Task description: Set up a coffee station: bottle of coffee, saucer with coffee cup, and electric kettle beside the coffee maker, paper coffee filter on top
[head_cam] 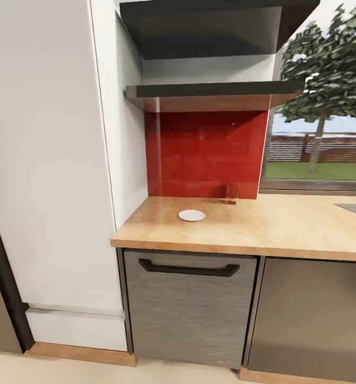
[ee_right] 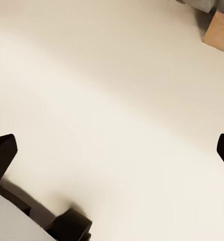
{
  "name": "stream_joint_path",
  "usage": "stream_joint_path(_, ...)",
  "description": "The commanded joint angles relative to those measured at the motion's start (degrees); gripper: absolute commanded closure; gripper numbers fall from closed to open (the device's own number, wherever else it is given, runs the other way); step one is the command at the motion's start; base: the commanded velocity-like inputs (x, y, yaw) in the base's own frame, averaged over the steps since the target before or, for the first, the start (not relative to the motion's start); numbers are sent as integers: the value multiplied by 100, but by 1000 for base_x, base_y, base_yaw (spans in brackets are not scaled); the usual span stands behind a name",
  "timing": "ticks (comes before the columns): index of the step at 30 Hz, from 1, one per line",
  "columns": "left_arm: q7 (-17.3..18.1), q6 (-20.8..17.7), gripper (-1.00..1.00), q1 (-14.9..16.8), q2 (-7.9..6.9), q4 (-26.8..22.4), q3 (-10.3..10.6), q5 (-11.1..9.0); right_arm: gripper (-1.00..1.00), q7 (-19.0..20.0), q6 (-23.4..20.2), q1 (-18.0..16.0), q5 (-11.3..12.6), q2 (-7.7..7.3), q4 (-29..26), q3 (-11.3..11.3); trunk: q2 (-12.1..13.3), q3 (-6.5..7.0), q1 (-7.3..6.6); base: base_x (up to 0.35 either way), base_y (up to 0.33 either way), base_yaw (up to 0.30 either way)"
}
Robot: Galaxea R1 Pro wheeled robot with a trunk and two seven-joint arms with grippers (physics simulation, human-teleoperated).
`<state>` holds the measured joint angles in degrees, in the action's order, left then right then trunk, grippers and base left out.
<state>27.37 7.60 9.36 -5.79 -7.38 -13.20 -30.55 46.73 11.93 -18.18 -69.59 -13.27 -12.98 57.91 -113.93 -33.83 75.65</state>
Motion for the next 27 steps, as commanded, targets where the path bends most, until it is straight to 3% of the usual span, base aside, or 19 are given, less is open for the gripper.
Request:
stream_joint_path(1,74,10,-100,5,0,-50,28,26,-100,173,32,-74,-64,1,-6,45,-3,-7,-1,0,0,0)
stream_joint_path(4,286,7,-100,5,0,-207,275,28,-100,647,26,-285,-64,-4,-9,45,-3,-7,-1,0,0,0)
stream_joint_path(6,645,6,-100,5,-1,-383,505,27,-100,1148,23,-477,-64,-6,-10,45,-3,-7,-1,0,0,0)
stream_joint_path(12,1630,1,-100,5,-7,-774,739,29,-100,2360,8,-889,-62,-13,-114,45,-3,-7,-1,0,0,0)
stream_joint_path(13,2013,-263,-100,5,-9,-1088,794,31,-100,3304,-235,-1042,20,12,-800,55,-3,-7,-1,0,0,0)
stream_joint_path(15,2128,-638,-100,5,-9,-1411,847,31,-100,3796,-514,-1078,248,38,-1426,53,-3,-7,-1,0,0,0)
stream_joint_path(18,2291,-1018,-100,5,-15,-1954,1026,30,-100,4094,-897,-1101,682,97,-2253,15,-3,-7,-1,0,0,0)
stream_joint_path(21,2614,-1443,-100,5,-17,-2623,1488,25,-100,4238,-1293,-1108,988,161,-3182,-201,-3,-7,-1,0,0,0)
stream_joint_path(22,2743,-1796,-100,5,-18,-3088,1745,24,-100,4273,-1599,-1099,1078,180,-3792,-385,-3,-7,-1,0,0,0)
stream_joint_path(23,2770,-1914,-100,5,-18,-3252,1803,24,-100,4280,-1704,-1095,1112,183,-3999,-434,-3,-7,-1,0,0,0)
stream_joint_path(25,2843,-2462,-100,5,-18,-4057,1961,23,-100,4305,-2187,-1073,1424,190,-5052,-605,-3,-7,-1,0,0,0)
stream_joint_path(26,2850,-2568,-100,5,-18,-4200,1977,23,-100,4307,-2277,-1070,1509,190,-5248,-642,-3,-7,-1,0,0,0)
stream_joint_path(27,2864,-2901,-100,5,-18,-4611,2009,23,-100,4313,-2572,-1058,1756,181,-5779,-774,-3,-7,-1,0,0,0)
